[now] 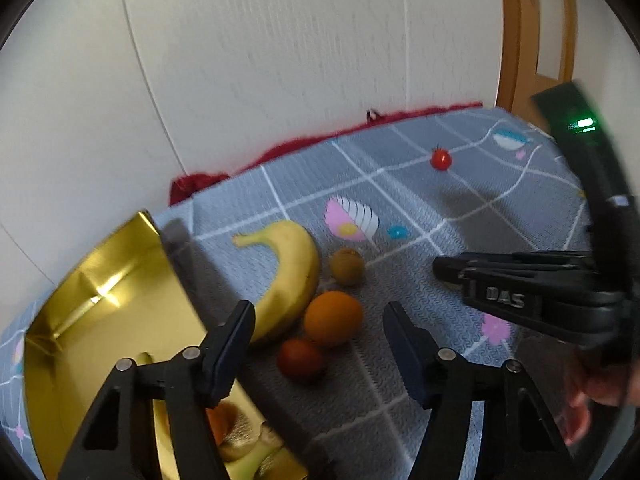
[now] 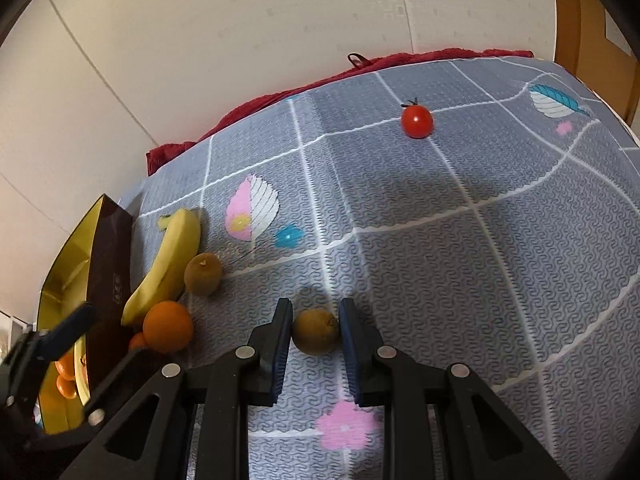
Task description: Organize fruits
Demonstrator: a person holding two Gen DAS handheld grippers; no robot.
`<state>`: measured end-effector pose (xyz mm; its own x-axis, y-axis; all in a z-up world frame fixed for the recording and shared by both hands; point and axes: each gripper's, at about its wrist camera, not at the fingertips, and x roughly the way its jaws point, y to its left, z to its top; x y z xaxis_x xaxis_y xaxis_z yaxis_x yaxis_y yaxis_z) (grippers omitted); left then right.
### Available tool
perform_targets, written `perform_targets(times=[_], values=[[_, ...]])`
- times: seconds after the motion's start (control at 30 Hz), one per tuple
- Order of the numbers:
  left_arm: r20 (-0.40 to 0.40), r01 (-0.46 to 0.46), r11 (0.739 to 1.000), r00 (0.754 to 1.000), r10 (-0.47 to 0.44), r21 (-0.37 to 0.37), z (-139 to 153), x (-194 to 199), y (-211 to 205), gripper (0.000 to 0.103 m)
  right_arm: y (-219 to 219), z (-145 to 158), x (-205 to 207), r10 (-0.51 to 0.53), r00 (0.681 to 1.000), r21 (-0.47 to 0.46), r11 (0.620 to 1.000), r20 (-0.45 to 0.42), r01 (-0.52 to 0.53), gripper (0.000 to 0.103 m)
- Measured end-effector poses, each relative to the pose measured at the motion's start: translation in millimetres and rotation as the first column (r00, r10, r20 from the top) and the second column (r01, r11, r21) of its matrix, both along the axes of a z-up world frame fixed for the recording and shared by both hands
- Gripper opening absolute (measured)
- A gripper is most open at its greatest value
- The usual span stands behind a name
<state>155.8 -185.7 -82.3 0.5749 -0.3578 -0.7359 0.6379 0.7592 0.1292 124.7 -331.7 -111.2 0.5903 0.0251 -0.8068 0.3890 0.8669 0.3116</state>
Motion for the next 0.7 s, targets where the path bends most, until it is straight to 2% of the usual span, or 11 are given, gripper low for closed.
perform_targets(times=[0.13,0.23,0.37,0.47,0.6,0.7], values=[[-0.05,-0.016,0.999,0.999,0.018,0.032,-10.4,12.8,-7.6,0.066,-2.2,-0.1,-1.4,-0.001,1.0,0.012,1.0,0.002,0.001,0.024],[-0.054,-0.006,0.997,0.999,0.01,0.079,-18.2,13.8,-15.6,0.061,-2.2,0.1,-2.2,-0.001,1.0,0.013,1.0,0.002,0.001,0.024],[-0.031,-0.002,0.994,1.0,0.006,0.109,-21.1,11.1,-20.0,0.06,-3.3,0.7,-3.9,-0.002,1.0,0.017,1.0,0.003,0.002,0.024],[-0.029,0.015,0.995,1.0,-0.012,0.098,-20.1,9.9,-21.6,0.041,-1.7,0.7,-3.3,-0.007,1.0,0.016,1.0,0.002,0.007,0.024],[-0.046,0.019,0.996,0.999,-0.015,0.092,-23.2,9.7,-23.3,0.039,-1.2,0.5,-2.6,-0.009,1.0,0.017,1.0,0.002,0.009,0.024],[-0.088,0.018,0.998,0.996,-0.013,0.054,-24.7,11.9,-20.3,0.039,-2.1,0.1,-2.1,-0.006,1.0,0.022,1.0,0.004,0.006,0.024]])
